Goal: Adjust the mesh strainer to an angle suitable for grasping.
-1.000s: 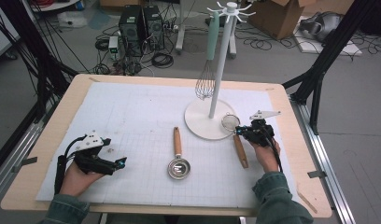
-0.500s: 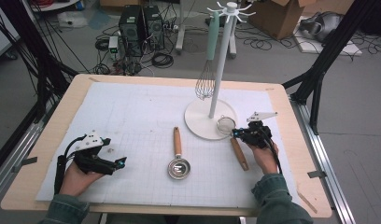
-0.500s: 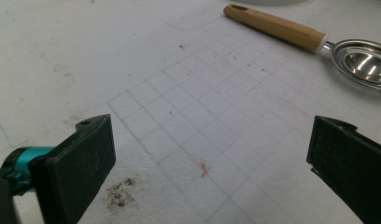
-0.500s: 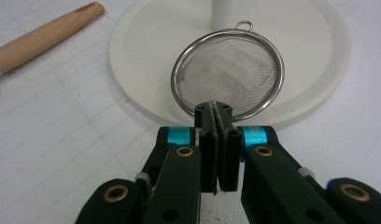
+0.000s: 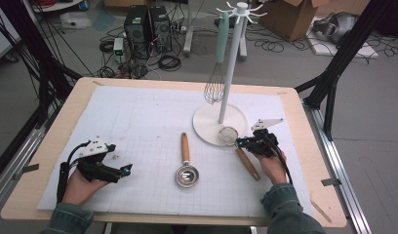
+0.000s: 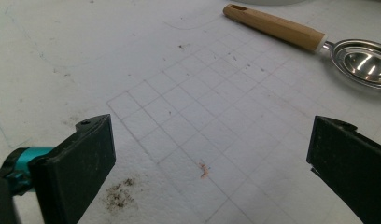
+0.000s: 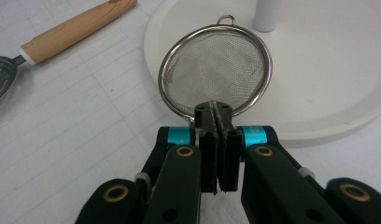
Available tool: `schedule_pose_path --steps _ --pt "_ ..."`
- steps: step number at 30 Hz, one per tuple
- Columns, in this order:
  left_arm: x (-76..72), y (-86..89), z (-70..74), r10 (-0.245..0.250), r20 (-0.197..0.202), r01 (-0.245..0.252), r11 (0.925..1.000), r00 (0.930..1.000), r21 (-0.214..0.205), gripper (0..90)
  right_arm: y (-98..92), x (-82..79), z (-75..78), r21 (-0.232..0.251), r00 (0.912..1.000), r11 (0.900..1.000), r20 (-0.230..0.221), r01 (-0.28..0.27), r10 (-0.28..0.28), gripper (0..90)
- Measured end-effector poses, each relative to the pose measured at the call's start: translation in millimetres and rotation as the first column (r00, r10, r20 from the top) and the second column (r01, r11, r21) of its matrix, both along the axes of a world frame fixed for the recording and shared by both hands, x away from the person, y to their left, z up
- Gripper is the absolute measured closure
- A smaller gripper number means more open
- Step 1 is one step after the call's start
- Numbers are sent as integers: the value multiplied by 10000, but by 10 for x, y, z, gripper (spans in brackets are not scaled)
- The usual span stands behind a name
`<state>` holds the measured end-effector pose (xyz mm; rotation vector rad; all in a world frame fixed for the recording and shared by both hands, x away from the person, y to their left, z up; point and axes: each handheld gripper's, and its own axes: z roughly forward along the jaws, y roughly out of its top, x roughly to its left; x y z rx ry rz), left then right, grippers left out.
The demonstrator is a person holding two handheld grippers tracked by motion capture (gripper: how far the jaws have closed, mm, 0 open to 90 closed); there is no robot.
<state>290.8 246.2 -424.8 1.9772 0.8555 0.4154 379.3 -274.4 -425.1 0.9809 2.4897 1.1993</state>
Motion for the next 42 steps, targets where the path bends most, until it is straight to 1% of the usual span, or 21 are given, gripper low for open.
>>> schedule_pose_path --steps 2,7,8,11,15,19,24,25,28,35,39,42 --pt "0 2 0 38 14 -38 10000 10000 -5 17 24 -3 -10 -51 10000 9999 -22 -98 98 894" --pt "3 0 -1 -10 1 10 10000 10000 -9 17 73 -16 -16 -5 9995 9996 -105 -291 291 894" --pt "3 -1 -1 -10 1 10 10000 10000 -10 17 78 -13 -17 -7 9994 9995 -41 -330 330 894" --pt "3 3 2 -14 24 14 10000 10000 23 17 102 -23 -14 27 9990 9990 -87 -437 438 894" --pt "-1 -4 3 23 18 -23 10000 10000 -45 17 142 -35 -15 35 9980 9981 -132 -621 622 894" --pt "0 0 4 1 20 -1 10000 10000 3 17 196 -46 -25 -26 9956 9958 -157 -920 920 894" --pt "2 1 4 -17 22 17 10000 10000 7 17 277 -64 -58 -271 9910 9911 -353 -1304 1294 894" --pt "3 2 4 -23 20 23 10000 10000 10 17 289 -67 -60 -260 9901 9904 -392 -1361 1350 894" --pt "4 2 2 -14 19 14 10000 10000 -7 17 301 -71 -54 -242 9895 9898 -375 -1405 1395 894" --pt "3 4 3 -17 21 17 10000 10000 -8 17 277 -86 -19 -118 9912 9915 -282 -1298 1295 894" --pt "3 0 3 -20 -3 20 10000 10000 -16 17 288 -95 -12 -136 9914 9915 -218 -1291 1288 894" --pt "1 2 6 -27 21 27 10000 10000 2 17 317 -80 -34 -204 9921 9922 -286 -1227 1221 894"
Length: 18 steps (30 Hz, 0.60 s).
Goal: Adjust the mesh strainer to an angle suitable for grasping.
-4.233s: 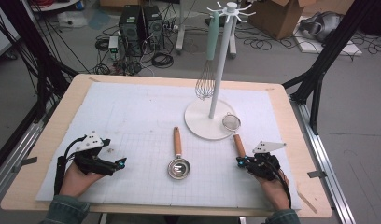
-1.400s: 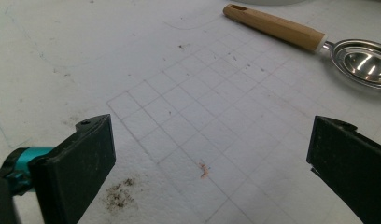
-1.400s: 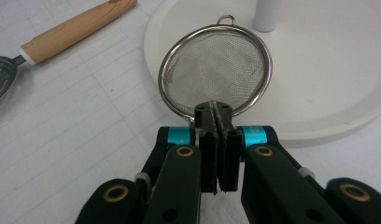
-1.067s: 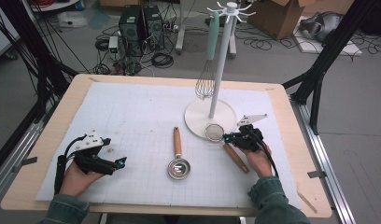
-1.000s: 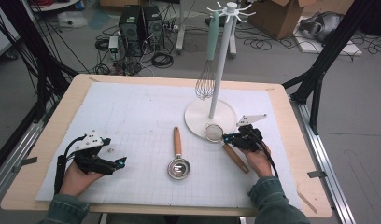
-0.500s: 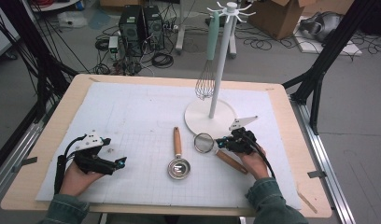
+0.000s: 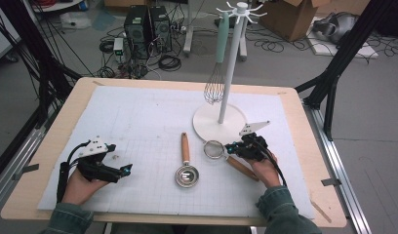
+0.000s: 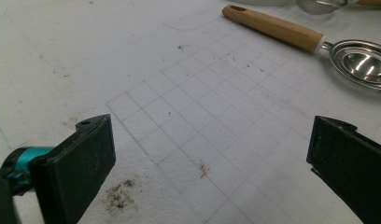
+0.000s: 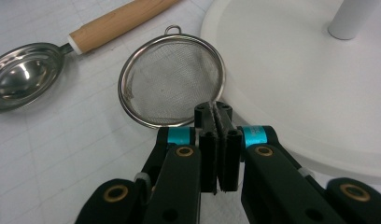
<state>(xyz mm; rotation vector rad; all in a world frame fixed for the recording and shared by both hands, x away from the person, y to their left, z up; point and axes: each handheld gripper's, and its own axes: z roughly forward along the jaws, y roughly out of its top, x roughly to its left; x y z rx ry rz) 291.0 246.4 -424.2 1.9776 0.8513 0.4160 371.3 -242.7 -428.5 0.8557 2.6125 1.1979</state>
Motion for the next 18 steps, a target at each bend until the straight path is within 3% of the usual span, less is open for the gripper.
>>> schedule_pose_path --steps 6,18 --pt "-1 7 3 26 -16 -26 10000 10000 -52 17 79 25 -28 -96 10000 9999 -8 -39 39 894" --pt "3 -1 -2 -25 -25 25 10000 10000 9 17 123 42 -43 164 9999 9998 -52 -122 122 894"
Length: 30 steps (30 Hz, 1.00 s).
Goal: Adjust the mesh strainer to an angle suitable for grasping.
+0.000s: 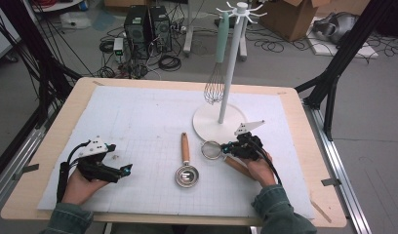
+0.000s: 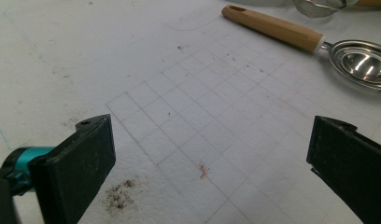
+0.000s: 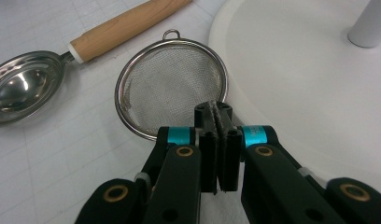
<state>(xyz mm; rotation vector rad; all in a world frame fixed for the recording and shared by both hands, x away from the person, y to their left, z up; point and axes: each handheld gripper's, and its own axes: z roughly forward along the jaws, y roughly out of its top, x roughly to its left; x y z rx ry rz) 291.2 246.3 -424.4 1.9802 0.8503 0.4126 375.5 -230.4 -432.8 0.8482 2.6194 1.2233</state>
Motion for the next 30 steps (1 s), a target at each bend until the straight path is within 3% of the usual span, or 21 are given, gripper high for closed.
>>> schedule_pose_path --steps 15,21,30 --pt "-6 -10 4 -24 44 24 10000 10000 -60 17 59 10 -15 257 9995 9993 -164 -254 259 893" --pt "-2 6 5 4 37 -4 10000 10000 -78 17 18 -10 29 364 9999 9993 -108 -90 94 833" --pt "10 1 -5 -92 -3 92 9999 10000 -79 17 -140 -121 206 811 9996 9965 197 194 -211 658"
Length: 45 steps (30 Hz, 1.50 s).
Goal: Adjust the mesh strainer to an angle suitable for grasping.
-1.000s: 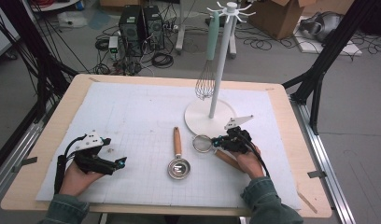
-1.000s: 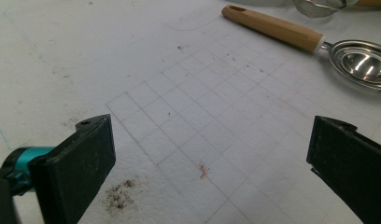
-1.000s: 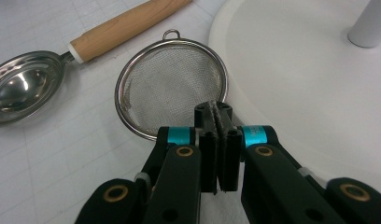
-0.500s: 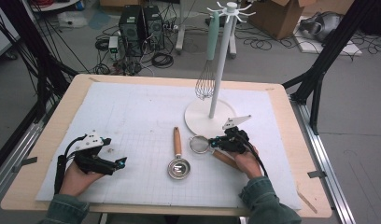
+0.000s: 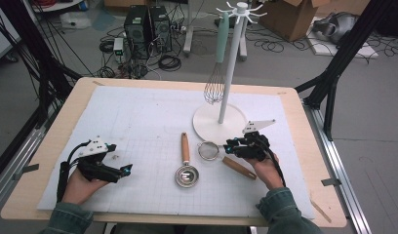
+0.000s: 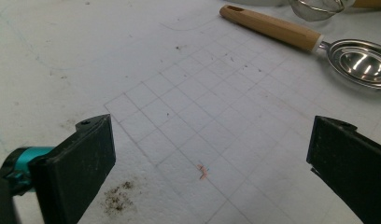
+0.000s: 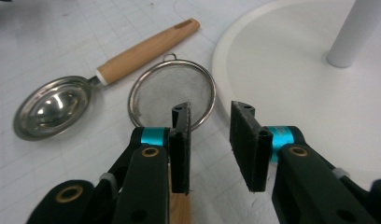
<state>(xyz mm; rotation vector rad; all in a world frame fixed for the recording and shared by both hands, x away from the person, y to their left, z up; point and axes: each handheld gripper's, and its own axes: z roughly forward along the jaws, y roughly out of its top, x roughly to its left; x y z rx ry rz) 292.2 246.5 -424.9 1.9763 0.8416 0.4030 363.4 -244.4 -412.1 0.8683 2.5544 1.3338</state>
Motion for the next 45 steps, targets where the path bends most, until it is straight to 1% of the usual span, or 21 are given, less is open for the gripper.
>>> schedule_pose_path --steps 4,5,6,9,11,19,21,24,27,28,33,35,44,45 --pt "1 14 3 17 16 -17 10000 10000 -1 17 -52 -70 76 38 9997 9999 203 133 -133 582" --pt "0 14 5 35 20 -35 10000 10000 -36 17 -61 -84 84 83 9997 9998 188 172 -174 561" --pt "1 18 9 23 45 -23 10000 10000 18 17 -68 -95 89 112 9996 9998 203 180 -182 545" --pt "1 21 16 -5 57 5 10000 10000 2 17 -80 -137 91 -14 9995 9999 282 133 -133 503" --pt "1 21 17 -6 62 6 10000 10000 10 17 -92 -177 82 -74 9996 9998 253 159 -158 486" --pt "2 24 17 -8 44 7 10000 10000 14 17 -166 -281 58 31 9991 9996 314 277 -277 411" --pt "3 26 20 8 71 -8 10000 10000 -1 17 -176 -307 55 73 9991 9996 325 279 -282 407" --pt "4 17 18 3 68 -3 10000 10000 -24 17 -188 -344 49 9 9988 9997 414 254 -254 408" --pt "3 13 18 -14 63 14 10000 10000 28 17 -196 -372 35 -111 9990 9997 393 239 -234 402" --pt "3 12 19 -41 77 40 10000 10000 32 17 -197 -383 25 -81 9991 9997 361 242 -239 401" --pt "1 12 22 -35 76 35 10000 10000 18 17 -194 -434 -19 -211 9988 9995 431 240 -231 400" --pt "2 11 19 -64 59 64 10000 10000 -2 17 -186 -456 -42 -281 9990 9993 384 236 -225 400" --pt "4 18 17 -50 53 50 10000 10000 15 17 -172 -497 -111 -463 9991 9987 353 234 -218 401" --pt "4 18 18 -50 54 50 10000 10000 22 17 -174 -497 -118 -469 9990 9987 405 214 -195 401"
